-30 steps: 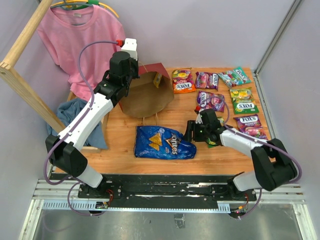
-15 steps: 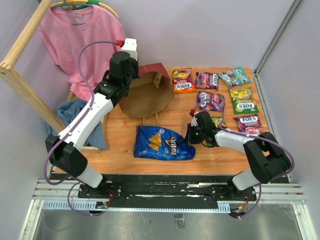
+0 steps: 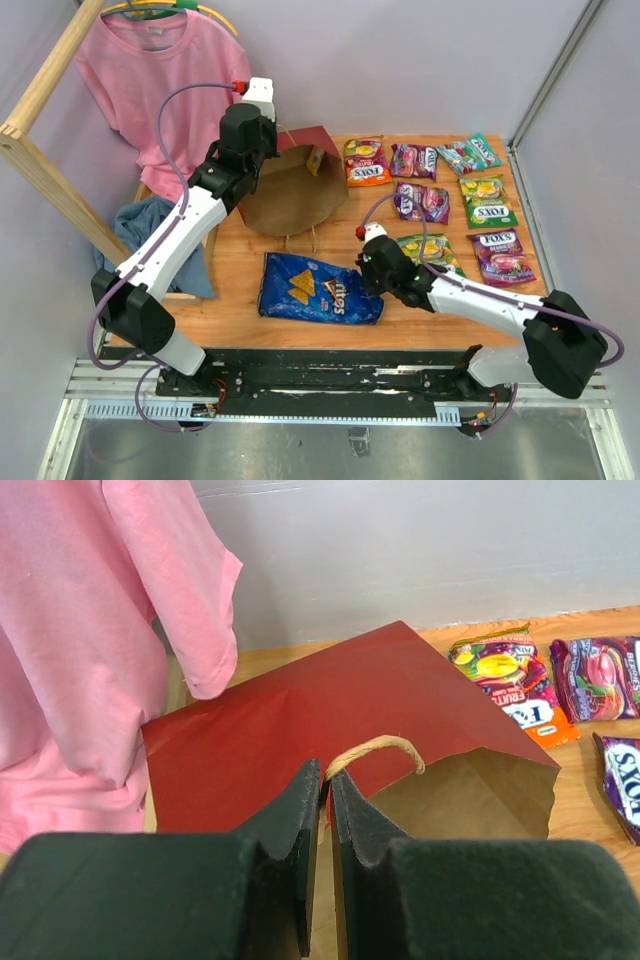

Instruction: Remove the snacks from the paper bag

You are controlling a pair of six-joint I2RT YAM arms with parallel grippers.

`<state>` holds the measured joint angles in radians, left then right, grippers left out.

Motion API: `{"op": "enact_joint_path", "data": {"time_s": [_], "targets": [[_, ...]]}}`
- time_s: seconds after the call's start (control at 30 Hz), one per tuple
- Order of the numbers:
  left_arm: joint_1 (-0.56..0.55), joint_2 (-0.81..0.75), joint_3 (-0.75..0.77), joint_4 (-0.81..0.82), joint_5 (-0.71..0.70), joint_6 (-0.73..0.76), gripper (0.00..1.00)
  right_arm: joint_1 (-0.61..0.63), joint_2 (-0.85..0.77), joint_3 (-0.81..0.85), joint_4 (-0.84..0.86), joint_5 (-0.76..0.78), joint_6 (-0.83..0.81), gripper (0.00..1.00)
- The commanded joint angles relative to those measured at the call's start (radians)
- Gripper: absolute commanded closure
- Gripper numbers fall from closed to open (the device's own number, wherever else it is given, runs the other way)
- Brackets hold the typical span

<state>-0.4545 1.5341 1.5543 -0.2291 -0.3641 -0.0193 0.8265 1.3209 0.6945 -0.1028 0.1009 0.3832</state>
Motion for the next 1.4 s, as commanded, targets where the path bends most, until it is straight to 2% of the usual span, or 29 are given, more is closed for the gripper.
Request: {"op": "enact_joint_path", "data": {"time_s": [0.0,0.13,0.27,0.33,0.4,0.43,0.47,0.5,0.53,0.57,0.67,0.77,0.9,0.97,1.2,1.37], "targets": [[0.004,-0.021,0.001,0.02,0.003,-0.008,0.87,0.008,-0.063,0.006,-0.066,0.217,-0.049,0.99],[0.003,-0.022,0.002,0.02,0.002,-0.01,0.87,0.008,-0.137,-0.047,-0.016,0.3,-0.066,0.99],[0.004,-0.026,0.0,0.019,-0.002,-0.007,0.87,0.002,-0.253,-0.154,0.125,0.25,-0.087,0.99],[0.004,-0.026,-0.002,0.019,-0.002,-0.008,0.87,-0.046,-0.315,-0.219,0.237,0.089,-0.078,0.99],[0.004,-0.028,-0.002,0.019,-0.001,-0.009,0.87,-0.12,-0.35,-0.282,0.358,-0.146,-0.024,0.99],[0.004,-0.027,-0.003,0.019,0.0,-0.009,0.87,-0.153,-0.348,-0.308,0.415,-0.207,0.002,0.96],[0.004,-0.028,-0.005,0.019,0.001,-0.011,0.87,-0.177,-0.33,-0.316,0.444,-0.247,0.021,0.85],[0.004,-0.029,-0.006,0.02,0.001,-0.012,0.87,-0.185,-0.307,-0.303,0.428,-0.252,0.022,0.7],[0.004,-0.028,-0.007,0.021,0.004,-0.014,0.87,-0.187,-0.282,-0.271,0.368,-0.243,0.009,0.57],[0.004,-0.03,-0.008,0.022,0.006,-0.014,0.87,-0.187,-0.262,-0.231,0.293,-0.235,-0.008,0.49],[0.003,-0.031,-0.013,0.022,0.006,-0.012,0.87,-0.18,-0.257,-0.201,0.247,-0.198,-0.023,0.45],[0.003,-0.034,-0.019,0.022,-0.002,-0.009,0.87,-0.179,-0.288,-0.192,0.229,-0.157,-0.034,0.47],[0.004,-0.033,-0.017,0.023,-0.004,-0.007,0.87,-0.179,-0.313,-0.187,0.206,-0.101,-0.053,0.63],[0.004,-0.031,-0.017,0.025,-0.002,-0.006,0.87,-0.183,-0.316,-0.188,0.208,-0.08,-0.055,0.67],[0.003,-0.026,-0.015,0.024,0.002,-0.009,0.87,-0.237,-0.185,-0.157,0.225,-0.14,-0.011,0.75],[0.003,-0.031,-0.02,0.02,0.002,-0.008,0.87,-0.249,-0.078,-0.141,0.262,-0.189,0.006,0.76]]}}
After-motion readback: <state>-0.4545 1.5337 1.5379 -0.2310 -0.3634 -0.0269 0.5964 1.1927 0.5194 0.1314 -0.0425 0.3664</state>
